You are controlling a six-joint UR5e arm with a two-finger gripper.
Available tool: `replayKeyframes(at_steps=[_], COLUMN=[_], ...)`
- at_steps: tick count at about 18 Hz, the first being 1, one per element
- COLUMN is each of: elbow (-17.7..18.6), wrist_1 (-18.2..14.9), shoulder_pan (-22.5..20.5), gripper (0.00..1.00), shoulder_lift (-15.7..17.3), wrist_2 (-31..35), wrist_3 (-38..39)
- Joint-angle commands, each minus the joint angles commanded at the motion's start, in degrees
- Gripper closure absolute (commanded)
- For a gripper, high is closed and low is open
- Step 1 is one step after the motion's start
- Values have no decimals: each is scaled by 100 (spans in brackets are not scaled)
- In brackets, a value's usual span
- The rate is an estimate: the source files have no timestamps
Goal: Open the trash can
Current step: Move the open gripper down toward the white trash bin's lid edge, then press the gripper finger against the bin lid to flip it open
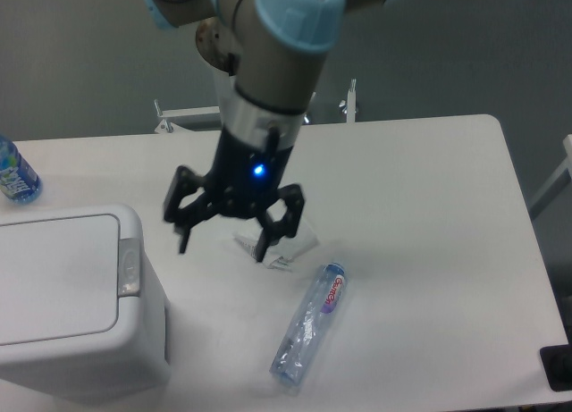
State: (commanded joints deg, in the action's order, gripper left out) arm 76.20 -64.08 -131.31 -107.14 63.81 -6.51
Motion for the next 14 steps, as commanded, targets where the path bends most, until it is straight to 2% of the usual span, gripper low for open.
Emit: replayKeyframes(at_steps=[14], elbow=[123], wrist_1=[36], shoulder_pan=[202], gripper=[0], shoulder_lift=[-97], wrist_2=[35], wrist_3=[35])
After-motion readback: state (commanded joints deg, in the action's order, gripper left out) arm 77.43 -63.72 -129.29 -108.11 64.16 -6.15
